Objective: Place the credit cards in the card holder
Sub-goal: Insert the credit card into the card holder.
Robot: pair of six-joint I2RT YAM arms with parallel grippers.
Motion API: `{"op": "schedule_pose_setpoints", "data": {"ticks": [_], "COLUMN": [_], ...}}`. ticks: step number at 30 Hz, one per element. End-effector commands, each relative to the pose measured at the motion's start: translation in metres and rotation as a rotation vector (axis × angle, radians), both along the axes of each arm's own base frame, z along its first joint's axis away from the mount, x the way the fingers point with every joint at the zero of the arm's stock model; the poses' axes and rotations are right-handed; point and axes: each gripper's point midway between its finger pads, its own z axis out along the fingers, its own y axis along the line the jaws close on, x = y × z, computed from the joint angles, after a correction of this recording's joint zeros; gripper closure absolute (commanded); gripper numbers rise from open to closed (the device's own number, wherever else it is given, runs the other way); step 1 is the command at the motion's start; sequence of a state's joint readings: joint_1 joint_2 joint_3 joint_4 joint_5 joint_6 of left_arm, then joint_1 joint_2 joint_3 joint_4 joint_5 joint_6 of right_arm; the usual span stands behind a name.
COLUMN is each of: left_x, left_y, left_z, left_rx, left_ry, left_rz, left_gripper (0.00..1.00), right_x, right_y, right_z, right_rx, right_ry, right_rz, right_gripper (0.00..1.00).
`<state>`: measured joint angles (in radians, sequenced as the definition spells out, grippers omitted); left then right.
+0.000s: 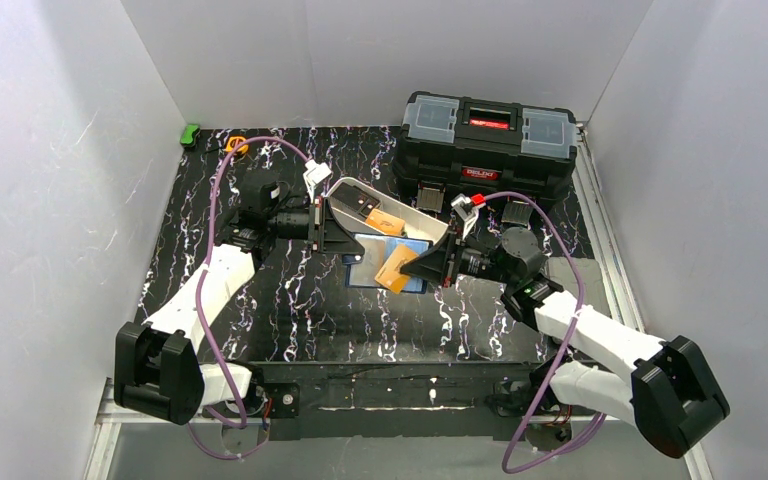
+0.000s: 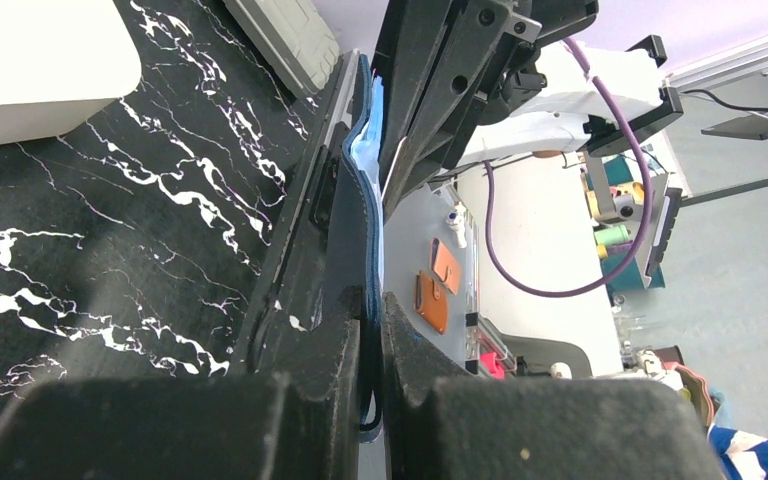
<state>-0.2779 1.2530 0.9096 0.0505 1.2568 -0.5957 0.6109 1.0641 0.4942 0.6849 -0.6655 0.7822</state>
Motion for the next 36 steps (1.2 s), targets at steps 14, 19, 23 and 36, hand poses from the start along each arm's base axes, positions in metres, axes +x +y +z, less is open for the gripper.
{"op": "schedule_pose_setpoints", "data": {"ticks": [14,19,23,36], "left_x": [-0.011,-0.014,-0.016,-0.020], "left_y": [-0.004,-0.004,-0.005,-0.005], "left_z": [0.024,0.025,0.025,0.024], "left_rx": [-0.051,-0.055,-0.057,-0.057], "left_ry": [-0.044,-0.044,-0.043,-0.037], "left_rz": [-0.066,-0.081,-0.092,-0.104], "left_gripper": [1.00,1.00,1.00,1.00], "right_x": [0.011,0.010,0.009,0.007], "right_y": [0.013,0.016,0.016,-0.011], "right_z": [0.031,0.027,0.024,0.016], "right_rx": [0.031,0.024,0.018,-0.047], "right_ry": [-0.098,-0.084,-0.079,-0.122], "right_rz": [0.051,0.070,0.072,-0.032], "right_gripper": [0.99,0.99,0.99,0.99]}}
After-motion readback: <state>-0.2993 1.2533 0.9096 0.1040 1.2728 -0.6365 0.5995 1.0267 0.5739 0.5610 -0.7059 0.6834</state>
